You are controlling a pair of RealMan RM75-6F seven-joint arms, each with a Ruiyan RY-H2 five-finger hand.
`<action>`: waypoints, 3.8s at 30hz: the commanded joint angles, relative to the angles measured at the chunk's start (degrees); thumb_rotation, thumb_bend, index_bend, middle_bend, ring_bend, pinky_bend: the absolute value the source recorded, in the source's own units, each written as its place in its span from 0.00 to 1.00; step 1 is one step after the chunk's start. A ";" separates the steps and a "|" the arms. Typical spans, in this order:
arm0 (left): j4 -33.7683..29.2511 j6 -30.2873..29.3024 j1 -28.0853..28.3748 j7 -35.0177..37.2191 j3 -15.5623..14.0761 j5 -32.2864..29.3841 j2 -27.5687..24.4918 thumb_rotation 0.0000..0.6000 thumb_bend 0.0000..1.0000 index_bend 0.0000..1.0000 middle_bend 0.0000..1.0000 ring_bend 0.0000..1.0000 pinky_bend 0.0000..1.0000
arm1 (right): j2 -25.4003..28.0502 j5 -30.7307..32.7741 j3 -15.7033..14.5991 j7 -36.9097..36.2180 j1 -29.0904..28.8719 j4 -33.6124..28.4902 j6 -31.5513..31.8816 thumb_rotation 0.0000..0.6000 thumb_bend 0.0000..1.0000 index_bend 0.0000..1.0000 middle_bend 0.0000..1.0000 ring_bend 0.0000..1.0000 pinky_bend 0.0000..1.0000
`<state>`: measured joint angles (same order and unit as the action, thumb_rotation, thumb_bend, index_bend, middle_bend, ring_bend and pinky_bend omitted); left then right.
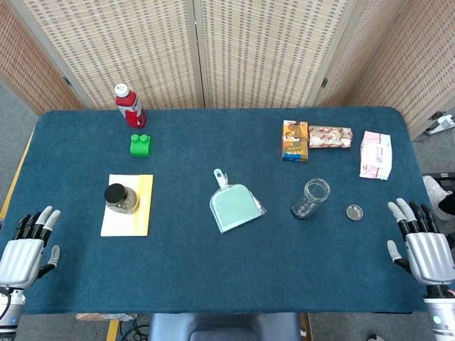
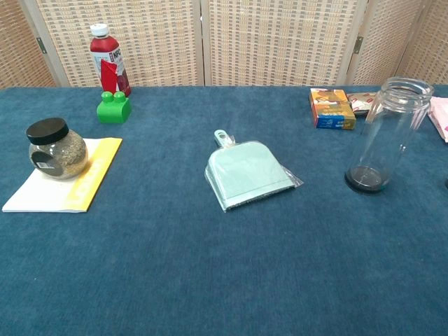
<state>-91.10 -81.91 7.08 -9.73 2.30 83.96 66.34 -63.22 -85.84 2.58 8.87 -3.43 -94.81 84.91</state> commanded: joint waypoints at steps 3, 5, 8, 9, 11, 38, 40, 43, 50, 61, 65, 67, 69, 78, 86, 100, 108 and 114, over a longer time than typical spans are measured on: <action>-0.05 -0.35 -0.07 0.45 0.08 0.07 -0.13 1.00 0.49 0.01 0.00 0.00 0.02 | -0.31 0.74 0.16 0.19 -0.57 0.33 -1.28 1.00 0.43 0.10 0.04 0.01 0.00; 0.00 -0.71 -0.12 0.51 0.05 0.42 -0.13 1.00 0.49 0.01 0.00 0.00 0.02 | -0.42 0.87 0.26 0.28 -0.69 0.33 -1.44 1.00 0.43 0.10 0.04 0.01 0.00; -0.07 -1.26 -0.20 0.76 0.00 0.98 -0.29 1.00 0.49 0.01 0.00 0.00 0.02 | -0.41 1.43 0.44 0.21 -0.82 0.21 -1.81 1.00 0.43 0.10 0.04 0.01 0.00; -0.06 -1.41 -0.25 1.01 0.03 1.04 -0.39 1.00 0.49 0.01 0.00 0.00 0.02 | -0.38 1.65 0.51 0.09 -0.89 0.23 -2.03 1.00 0.43 0.10 0.04 0.01 0.00; 0.00 -1.60 -0.37 1.42 0.08 0.96 -0.60 1.00 0.49 0.01 0.00 0.00 0.02 | -0.28 2.38 0.73 -0.07 -1.19 0.39 -2.80 1.00 0.43 0.10 0.04 0.01 0.00; 0.70 -1.63 -0.57 3.83 1.04 -0.82 -1.39 1.00 0.49 0.01 0.00 0.00 0.02 | 3.25 20.17 5.35 -10.10 -17.17 11.76 -36.44 1.00 0.41 0.33 0.00 0.00 0.00; 0.77 -1.65 -0.57 3.84 1.06 -0.84 -1.34 1.00 0.49 0.01 0.00 0.00 0.02 | 3.31 20.77 5.32 -10.04 -17.73 11.88 -37.48 1.00 0.41 0.33 0.00 0.00 0.00; 0.87 -1.71 -0.57 3.80 1.08 -0.84 -1.29 1.00 0.49 0.01 0.00 0.00 0.02 | 3.24 21.94 5.07 -9.12 -18.64 12.31 -38.93 1.00 0.41 0.33 0.00 0.00 0.00; 0.87 -1.93 -0.59 3.96 1.09 -0.61 -1.34 1.00 0.49 0.01 0.00 0.00 0.02 | 1.82 23.59 4.31 -6.35 -19.54 12.95 -38.88 1.00 0.38 0.33 0.00 0.00 0.00; 0.91 -2.73 -0.68 4.67 1.01 0.40 -1.41 1.00 0.49 0.01 0.00 0.00 0.02 | -2.51 23.64 3.87 -7.60 -20.37 17.97 -39.34 1.00 0.37 0.43 0.00 0.00 0.00; 1.14 -2.93 -0.72 5.05 1.12 0.42 -1.44 1.00 0.49 0.01 0.00 0.00 0.02 | -3.80 24.00 3.86 -7.98 -21.01 19.48 -40.45 1.00 0.37 0.48 0.00 0.00 0.00; 1.12 -3.21 -0.83 5.15 1.15 0.51 -1.53 1.00 0.49 0.01 0.00 0.00 0.02 | -4.61 24.04 3.75 -7.93 -21.34 20.45 -40.88 1.00 0.37 0.49 0.00 0.00 0.00; 1.10 -3.49 -0.95 5.37 1.15 0.64 -1.61 1.00 0.49 0.01 0.00 0.00 0.02 | -5.29 24.12 3.68 -8.06 -21.61 21.26 -41.35 1.00 0.37 0.49 0.00 0.00 0.00; 1.11 -3.53 -0.97 5.65 1.10 0.83 -1.73 1.00 0.49 0.01 0.00 0.00 0.02 | -7.42 24.78 4.13 -8.46 -23.11 24.60 -43.10 1.00 0.37 0.51 0.00 0.00 0.00; 1.16 -3.78 -1.08 6.05 1.14 0.93 -1.87 1.00 0.49 0.01 0.00 0.00 0.02 | -9.96 25.47 4.43 -8.28 -24.83 27.81 -45.09 1.00 0.37 0.51 0.00 0.00 0.00; 1.13 -4.22 -1.23 7.01 0.90 1.82 -2.28 1.00 0.49 0.00 0.00 0.00 0.02 | -12.97 25.56 4.44 -8.13 -26.36 30.68 -46.51 1.00 0.37 0.52 0.00 0.00 0.00; 1.19 -4.43 -1.29 7.03 0.86 2.07 -2.24 1.00 0.49 0.00 0.00 0.00 0.02 | -13.58 25.41 4.11 -8.00 -26.50 31.11 -46.69 1.00 0.37 0.53 0.00 0.00 0.00; 1.19 -4.54 -1.32 7.08 0.78 2.30 -2.26 1.00 0.49 0.00 0.00 0.00 0.02 | -14.01 25.54 4.10 -8.36 -26.65 31.98 -47.21 1.00 0.37 0.53 0.00 0.00 0.00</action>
<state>-89.90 -86.45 5.77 -2.65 3.09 86.26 64.08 -77.18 -60.31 6.68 0.56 -30.04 -62.90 37.77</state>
